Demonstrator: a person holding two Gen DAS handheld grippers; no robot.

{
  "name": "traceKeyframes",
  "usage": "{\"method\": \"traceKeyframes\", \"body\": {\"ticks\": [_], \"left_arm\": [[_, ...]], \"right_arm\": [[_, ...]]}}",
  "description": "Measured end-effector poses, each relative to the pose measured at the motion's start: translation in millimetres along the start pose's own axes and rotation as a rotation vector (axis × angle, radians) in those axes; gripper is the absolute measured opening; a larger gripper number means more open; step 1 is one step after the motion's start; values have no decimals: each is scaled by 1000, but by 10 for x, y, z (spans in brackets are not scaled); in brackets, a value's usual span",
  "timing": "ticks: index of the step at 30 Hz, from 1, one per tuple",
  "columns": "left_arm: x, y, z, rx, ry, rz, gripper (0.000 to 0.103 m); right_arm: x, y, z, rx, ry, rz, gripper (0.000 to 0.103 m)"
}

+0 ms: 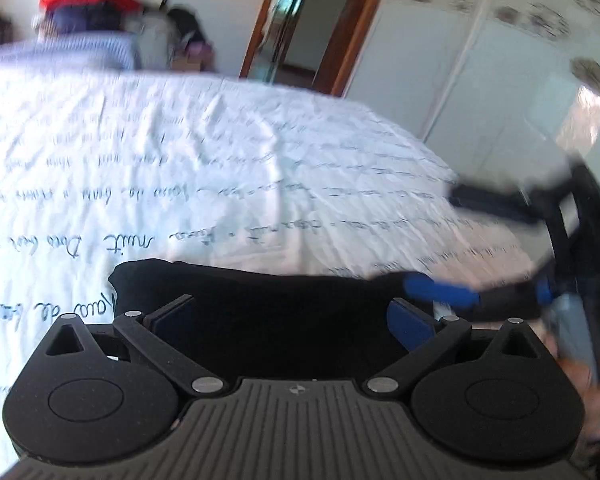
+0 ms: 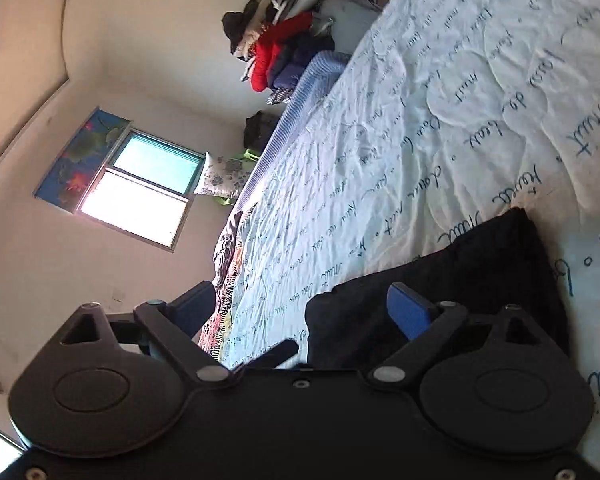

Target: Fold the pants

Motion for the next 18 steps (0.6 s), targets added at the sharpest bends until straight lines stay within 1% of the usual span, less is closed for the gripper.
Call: {"method": "traceKeyframes", "body": {"ticks": [1,2,3,4,5,6,8,9,10,12,13,14,15,16,17,18], "left_arm": [[-175,54,-150,-52,-19,63,101],[-367,76,-287,-88,-26,123,99],[-514,92,-378,-97,-33,159,98],[-589,123,-406,-80,-62,163,99],[-625,170,-396,-58,-72,152,99],[-631,191,-385,-54,-55,146,98],[-570,185,-324,-56,-38,137,98],[-517,160,-247,-46,-24,128,99],[-463,133,-185,-39,-15,116,99],[-361,45,-38,-12,-4,83,101],[-351,-28,-1,4,20,65,103],[-372,-107,-16,12,71,37,103],[-416,-193,-64,0,152,9,102],[-502,-286,-120,-35,235,4,103],[-544,-334,-102,-26,235,22,102],[-547,-344,17,15,230,40,100]], "right_arm": [[93,7,-90,-11,-30,-17,94],[230,12,-181,-18,-71,-35,92],[380,28,-240,-14,-83,-67,84],[468,49,-237,9,-57,-102,80],[503,62,-212,21,-33,-134,80],[504,62,-190,21,-21,-152,80],[448,52,-123,17,-34,-139,81],[390,27,-88,15,-38,-128,86],[318,1,-47,14,-34,-113,89],[178,-72,31,17,-7,-69,89],[154,-101,65,20,5,-49,93],[153,-150,67,18,5,-31,96],[220,-174,32,12,-20,-16,97],[342,-179,1,3,-36,-14,93],[417,-185,-3,11,-12,-46,92],[463,-167,62,27,10,-89,92]]}}
Point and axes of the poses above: each gripper's, at about its wrist camera, not at the fingertips, and z roughly against the way its jaws point, x to its right, y to its top, the point moved 6 cm from there along -z, roughly the way its jaws point, and after that the axes turned 7 degrees about -y, right-handed, at the moved point
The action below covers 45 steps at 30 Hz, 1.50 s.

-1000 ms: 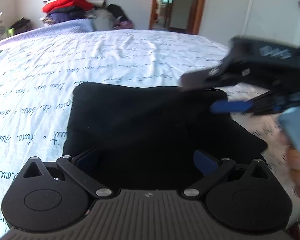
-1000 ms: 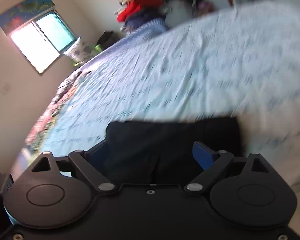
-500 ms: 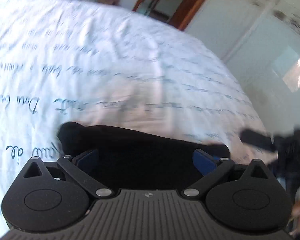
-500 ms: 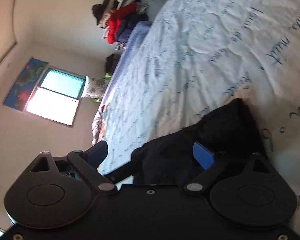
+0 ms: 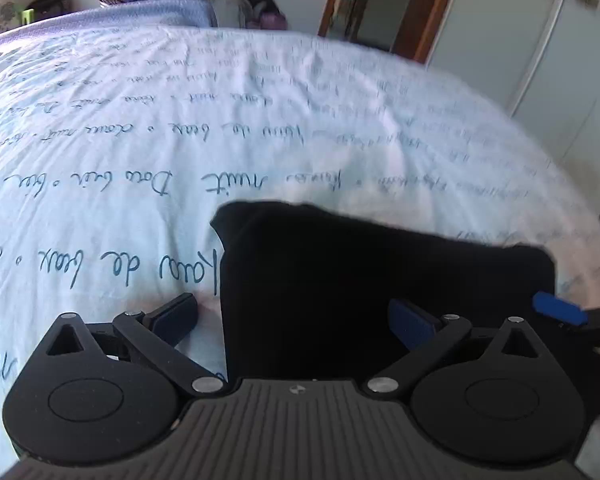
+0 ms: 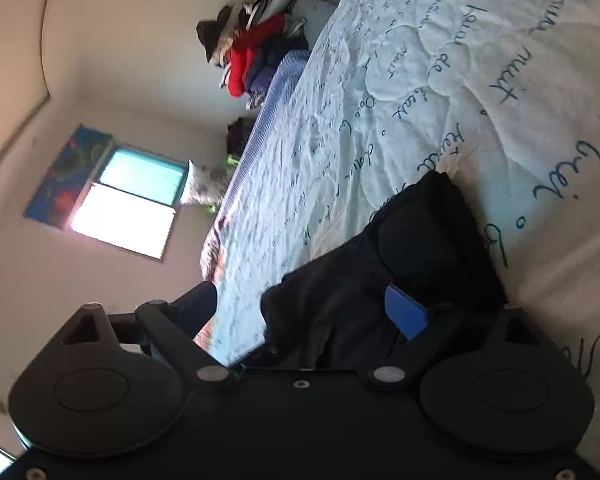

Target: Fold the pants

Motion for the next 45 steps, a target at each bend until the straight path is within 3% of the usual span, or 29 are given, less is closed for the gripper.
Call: {"method": "traceKeyframes", "body": {"ticks": [2,5,9,11,12,14,16,19,22,24,25,27,30,33,36,39,42,44,45], "left_arm": [[22,-12,265,50,4,32,100],[198,-134,690,128,-54,18,102],[516,-512,678,74,-109,-72,103],[584,-688,541,79,-51,-147,103],[629,-744,558,104,-7,-194,103],[718,-702,642,101,13,-201,100],[803,-631,784,137,-46,-174,102],[940,-606,856,175,-43,-161,103],[937,-769,604,69,-8,-139,103],[964,-881,601,115,41,-210,103],[998,-894,622,116,61,-228,103],[1045,-886,697,122,72,-234,102],[1057,-852,763,117,71,-202,102],[1046,-796,717,92,123,-175,102],[1023,-704,678,74,170,-159,102],[1000,-648,633,72,188,-131,102],[934,-693,552,61,216,-122,103],[944,-737,536,66,235,-145,101],[969,-752,536,71,248,-171,101]], "right_arm": [[-88,2,141,13,-9,4,95],[-325,-128,370,13,27,105,95],[-241,-390,423,-25,-5,170,97],[7,-452,346,-29,-55,128,95],[37,-445,367,-6,-25,100,95],[-55,-418,463,19,-53,108,96],[-268,-383,600,88,-120,241,97],[-554,-424,738,172,-187,428,98],[-525,-545,631,132,-188,469,99],[-233,-640,427,26,-220,408,98],[-117,-664,385,19,-221,378,98],[-130,-667,510,66,-170,359,98],[-272,-609,669,108,-198,414,99],[-394,-529,739,189,-300,538,99],[-402,-469,645,198,-424,641,99],[-406,-533,520,187,-511,771,99],[-432,-616,388,169,-532,864,99],[-292,-640,224,101,-582,887,99],[-162,-624,156,69,-605,833,100]]}}
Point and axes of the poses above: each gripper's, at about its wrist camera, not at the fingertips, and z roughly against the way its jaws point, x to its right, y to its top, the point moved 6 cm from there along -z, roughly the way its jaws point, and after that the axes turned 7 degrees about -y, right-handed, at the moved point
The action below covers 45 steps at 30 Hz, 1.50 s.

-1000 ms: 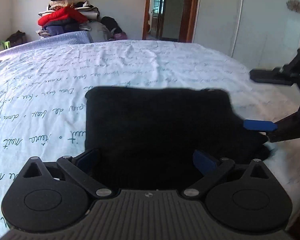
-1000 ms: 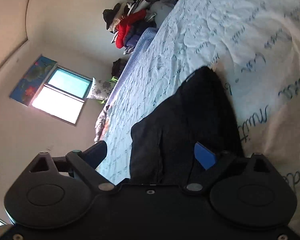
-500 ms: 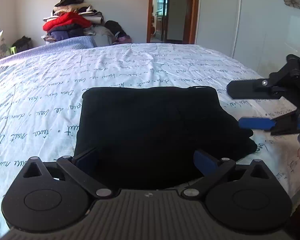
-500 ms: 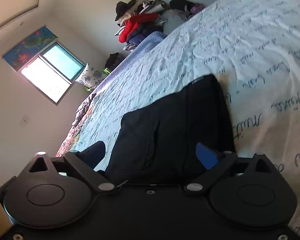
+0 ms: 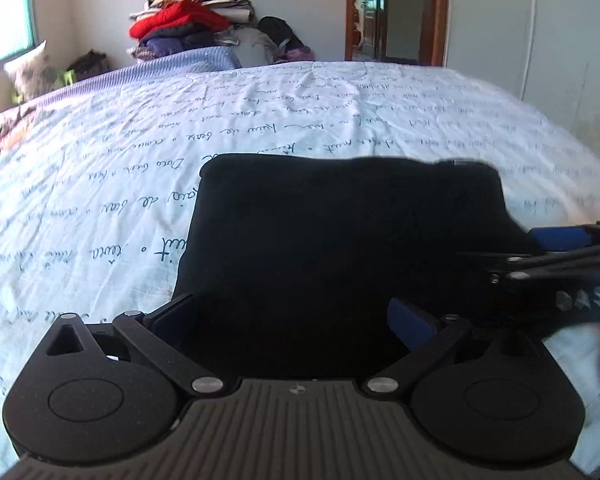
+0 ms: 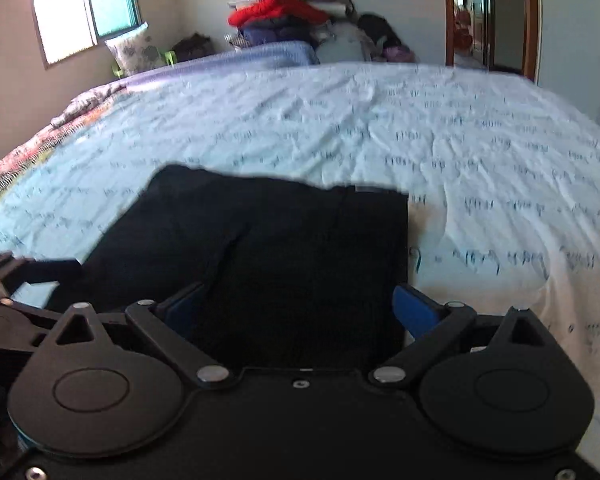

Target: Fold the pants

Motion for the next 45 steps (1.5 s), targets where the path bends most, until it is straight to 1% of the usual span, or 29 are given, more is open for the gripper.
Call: {"method": "traceKeyframes", "body": {"ticks": [1,3,6,13,17,19,21,24,26,28,30,33,35,39,43,45], "left_arm": [[10,-5,19,12,2,-6,101],[-5,-9,34,6,-10,4,101],[-33,1,18,8,-29,17,102],[-106,-5,31,13,-71,23,103],[-179,19,24,13,-77,26,103],[-250,55,-2,4,-67,47,103],[-329,73,-55,-14,-67,82,103],[-419,43,-141,-48,-91,147,103],[-452,11,-164,-47,-100,193,103],[-444,8,-154,-41,-94,199,103],[-403,50,-110,-39,-75,187,102],[-329,127,-85,-35,-58,167,102],[-318,112,-156,-49,-49,162,103],[-353,76,-224,-42,-51,177,103],[-349,78,-192,-37,-41,168,103],[-333,97,-150,-36,-36,161,103]], "right_arm": [[68,-58,-88,-35,2,-49,103],[141,-99,-72,-2,29,-77,103],[168,-125,4,4,30,-92,103],[220,-67,186,50,-51,-139,103],[219,-52,126,33,-111,-123,103],[205,-35,103,42,-124,-113,103],[170,-17,59,41,-119,-100,103],[135,-47,-37,31,-119,-72,103],[150,-88,-55,58,-101,-76,103],[171,-130,-40,87,-92,-91,103],[168,-138,-30,96,-94,-93,103],[175,-130,-34,96,-85,-99,103],[177,-131,-38,97,-81,-101,103],[177,-129,-39,96,-86,-98,103],[167,-129,-38,90,-86,-96,103],[164,-100,-8,72,-93,-95,103]]}}
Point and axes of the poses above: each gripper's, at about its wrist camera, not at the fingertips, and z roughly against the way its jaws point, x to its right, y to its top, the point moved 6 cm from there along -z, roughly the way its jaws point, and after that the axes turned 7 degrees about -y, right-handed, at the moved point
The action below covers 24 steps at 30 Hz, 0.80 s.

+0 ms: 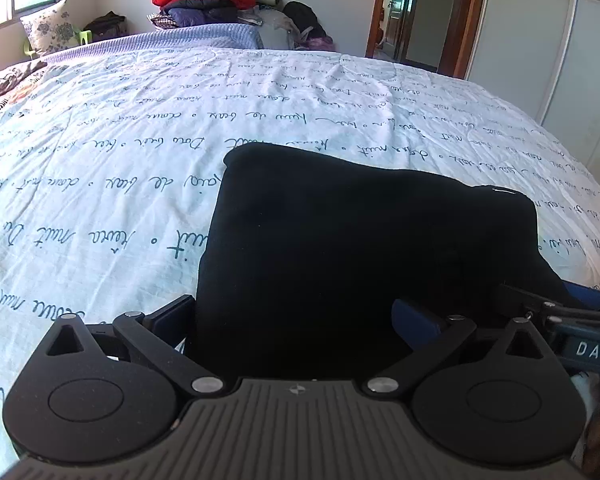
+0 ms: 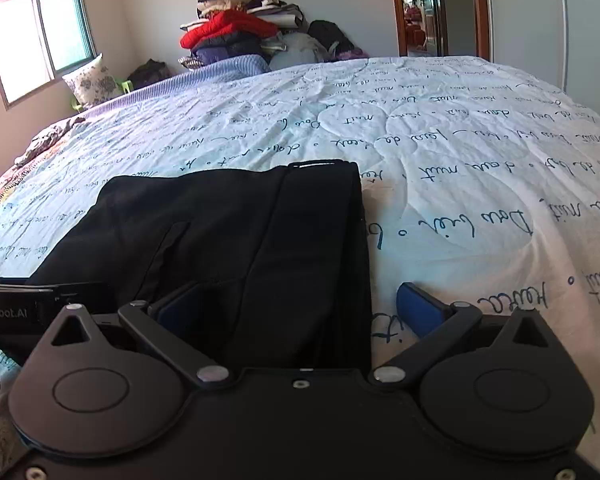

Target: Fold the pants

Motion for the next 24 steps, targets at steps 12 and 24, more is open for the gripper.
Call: {"method": "traceKeyframes", "body": {"ticks": [12,24], "left_arm": [[190,80,370,25,-12,-65,102],[249,-117,797,30,-17,-81,102]], "right_arm": [[-268,131,549,-11,-81,119,103],[-191,59,1076,37,-76,69,103]]}}
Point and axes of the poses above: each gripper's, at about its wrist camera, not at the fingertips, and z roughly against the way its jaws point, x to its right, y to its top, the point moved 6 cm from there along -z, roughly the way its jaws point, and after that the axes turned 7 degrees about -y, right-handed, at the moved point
